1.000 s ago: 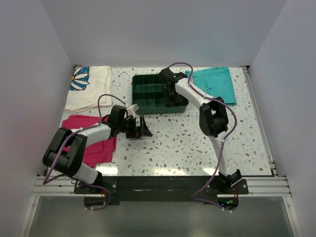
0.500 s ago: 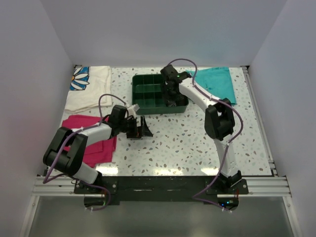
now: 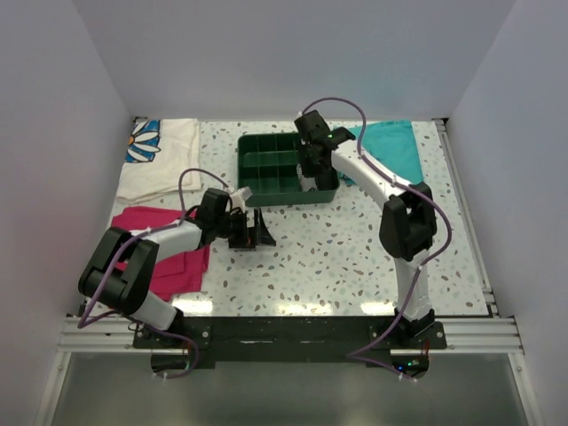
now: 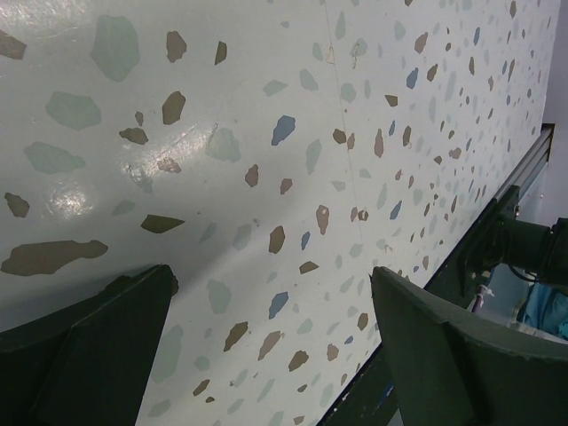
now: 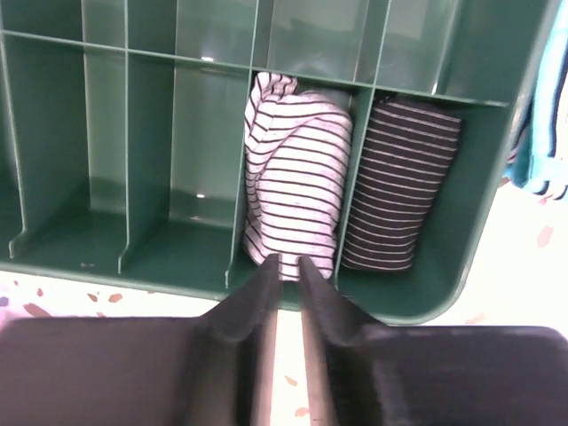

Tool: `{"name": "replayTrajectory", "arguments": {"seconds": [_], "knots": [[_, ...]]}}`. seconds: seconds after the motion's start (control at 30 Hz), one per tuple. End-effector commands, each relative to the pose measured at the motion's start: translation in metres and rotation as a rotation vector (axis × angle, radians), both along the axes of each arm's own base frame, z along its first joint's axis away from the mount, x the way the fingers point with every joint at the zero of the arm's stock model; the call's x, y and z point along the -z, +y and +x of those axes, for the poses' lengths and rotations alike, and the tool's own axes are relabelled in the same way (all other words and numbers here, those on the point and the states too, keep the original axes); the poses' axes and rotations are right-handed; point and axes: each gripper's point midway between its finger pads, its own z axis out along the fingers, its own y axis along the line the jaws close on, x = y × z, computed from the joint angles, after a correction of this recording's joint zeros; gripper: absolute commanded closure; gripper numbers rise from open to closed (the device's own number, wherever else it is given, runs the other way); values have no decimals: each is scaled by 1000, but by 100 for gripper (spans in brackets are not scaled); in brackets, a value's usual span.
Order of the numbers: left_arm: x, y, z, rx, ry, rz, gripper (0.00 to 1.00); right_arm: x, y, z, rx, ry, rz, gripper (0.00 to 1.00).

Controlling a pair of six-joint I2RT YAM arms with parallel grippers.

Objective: Roll the underwear
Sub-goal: Reset both arms

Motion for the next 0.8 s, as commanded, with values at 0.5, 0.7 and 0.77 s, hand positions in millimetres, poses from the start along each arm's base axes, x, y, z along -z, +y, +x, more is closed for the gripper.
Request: {"name": "replayTrajectory", "arguments": {"seconds": [0.5, 0.7, 0.77], "knots": [[-3, -1, 2, 23, -33, 18, 0, 49, -4, -19, 6, 111, -17, 100], [-3, 0, 2, 21, -34, 20, 0, 23, -2, -7, 13, 18, 19, 98], [-3, -1, 2, 23, -35, 21, 0, 8, 0, 0, 19, -18, 26, 97]]}}
